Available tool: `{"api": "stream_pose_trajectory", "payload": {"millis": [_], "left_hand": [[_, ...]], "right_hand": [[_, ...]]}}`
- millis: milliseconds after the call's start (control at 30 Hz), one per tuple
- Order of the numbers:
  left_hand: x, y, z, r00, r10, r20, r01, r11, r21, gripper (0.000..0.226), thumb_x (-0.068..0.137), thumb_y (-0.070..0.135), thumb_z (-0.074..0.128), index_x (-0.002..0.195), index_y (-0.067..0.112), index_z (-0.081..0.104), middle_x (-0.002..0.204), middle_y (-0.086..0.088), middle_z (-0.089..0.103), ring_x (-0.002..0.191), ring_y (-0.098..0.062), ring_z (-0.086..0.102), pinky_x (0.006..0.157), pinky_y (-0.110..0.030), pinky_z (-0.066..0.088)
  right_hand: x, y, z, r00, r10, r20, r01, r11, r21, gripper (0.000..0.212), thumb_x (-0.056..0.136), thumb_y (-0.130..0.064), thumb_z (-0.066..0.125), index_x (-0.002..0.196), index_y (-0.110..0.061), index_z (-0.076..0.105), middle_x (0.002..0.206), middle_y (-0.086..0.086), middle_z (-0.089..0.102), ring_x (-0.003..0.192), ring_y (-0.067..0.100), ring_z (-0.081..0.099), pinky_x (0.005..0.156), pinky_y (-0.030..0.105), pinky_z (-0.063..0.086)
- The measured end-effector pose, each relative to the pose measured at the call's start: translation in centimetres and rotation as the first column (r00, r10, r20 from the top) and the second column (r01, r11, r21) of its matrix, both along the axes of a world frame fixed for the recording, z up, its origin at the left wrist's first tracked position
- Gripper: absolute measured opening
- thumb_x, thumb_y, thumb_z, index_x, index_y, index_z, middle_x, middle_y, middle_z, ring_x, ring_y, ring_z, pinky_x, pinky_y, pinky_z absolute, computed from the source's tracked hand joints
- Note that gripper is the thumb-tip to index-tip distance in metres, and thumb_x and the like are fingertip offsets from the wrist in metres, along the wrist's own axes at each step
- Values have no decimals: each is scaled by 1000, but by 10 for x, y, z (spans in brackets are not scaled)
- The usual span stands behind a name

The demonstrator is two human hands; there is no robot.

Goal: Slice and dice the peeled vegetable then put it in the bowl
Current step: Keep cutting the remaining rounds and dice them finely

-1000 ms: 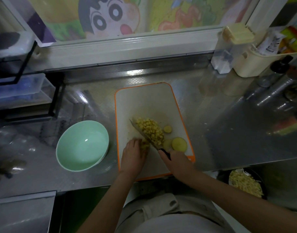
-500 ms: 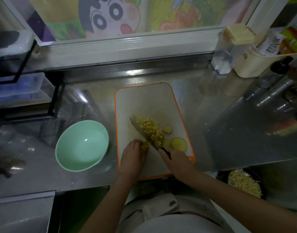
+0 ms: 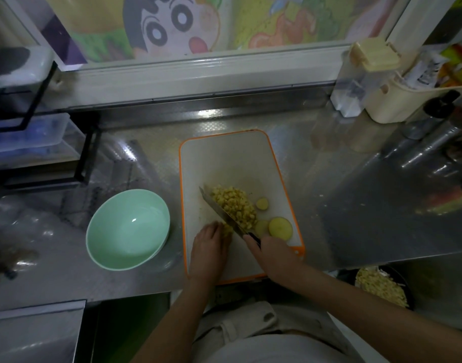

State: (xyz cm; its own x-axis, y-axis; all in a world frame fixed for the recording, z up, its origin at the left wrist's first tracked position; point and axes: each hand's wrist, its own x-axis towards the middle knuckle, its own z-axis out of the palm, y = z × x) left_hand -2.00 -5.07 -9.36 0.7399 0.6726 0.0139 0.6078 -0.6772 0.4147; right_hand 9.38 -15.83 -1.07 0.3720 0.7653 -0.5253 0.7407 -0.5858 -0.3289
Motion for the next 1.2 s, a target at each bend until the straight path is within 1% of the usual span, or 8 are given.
{"api": "stream_pose_trajectory", "payload": {"millis": [167,300,500,667,767,833,933,1200], "left_hand": [[1,2,-5,998,4,63,-8,998,57,32,75,15,65,101,-3,68,97,-18,67,84,-34,66,71,-36,55],[1,2,-6,996,15,85,-19,999,48,34,74,9,76,104,-3,68,99,-17,67,88,-32,66,70,-32,54],[1,1,-2,996,8,91,-13,998,57,36,70,11,80,103,1,68,98,-13,67,88,-28,66,66,-27,53],[1,-1,-3,995,30,92,-34,999,43,36,72,11,78,105,2,68,100,-13,67,90,-28,65,68,-28,53],[1,-2,-1,995,50,88,-52,999,13,35,76,11,75,108,3,67,103,-13,66,93,-28,64,70,-29,53],[2,-3,0,994,64,89,-63,998,-4,34,79,11,72,110,2,66,105,-14,66,95,-29,63,72,-31,53],[0,-4,0,994,77,74,-75,997,-33,35,85,13,65,118,2,62,114,-16,62,104,-32,60,80,-35,52],[-3,-8,7,988,139,66,-120,964,-237,52,93,28,52,140,12,36,140,-6,41,127,-19,40,98,-26,36]], "right_hand": [[5,6,-9,1000,-5,-1,5,1000,-21,47,104,-17,22,149,-4,17,114,19,51,95,27,55,72,35,39],[7,13,-16,990,125,62,-122,991,-60,59,101,-1,22,148,-6,-13,129,25,43,110,35,51,71,34,31],[7,19,-26,977,193,92,-193,981,-13,63,99,5,24,148,-7,-13,128,24,45,108,34,53,61,33,31],[13,23,-33,996,89,-10,-88,996,15,86,43,0,90,122,3,58,65,24,60,44,26,57,39,24,16],[18,20,-30,996,55,-67,-50,996,74,68,94,4,42,147,-4,0,122,26,51,100,31,58,59,34,27],[20,19,-33,983,-50,-175,66,994,88,52,102,-7,25,150,-6,4,121,17,52,102,27,55,70,34,28],[19,20,-20,957,-149,-248,183,976,120,44,101,-39,31,111,-4,57,74,0,50,67,13,48,73,28,34],[14,13,1,961,-116,-253,168,966,196,47,99,-41,40,58,-20,32,56,-1,34,49,7,32,44,20,24]]}}
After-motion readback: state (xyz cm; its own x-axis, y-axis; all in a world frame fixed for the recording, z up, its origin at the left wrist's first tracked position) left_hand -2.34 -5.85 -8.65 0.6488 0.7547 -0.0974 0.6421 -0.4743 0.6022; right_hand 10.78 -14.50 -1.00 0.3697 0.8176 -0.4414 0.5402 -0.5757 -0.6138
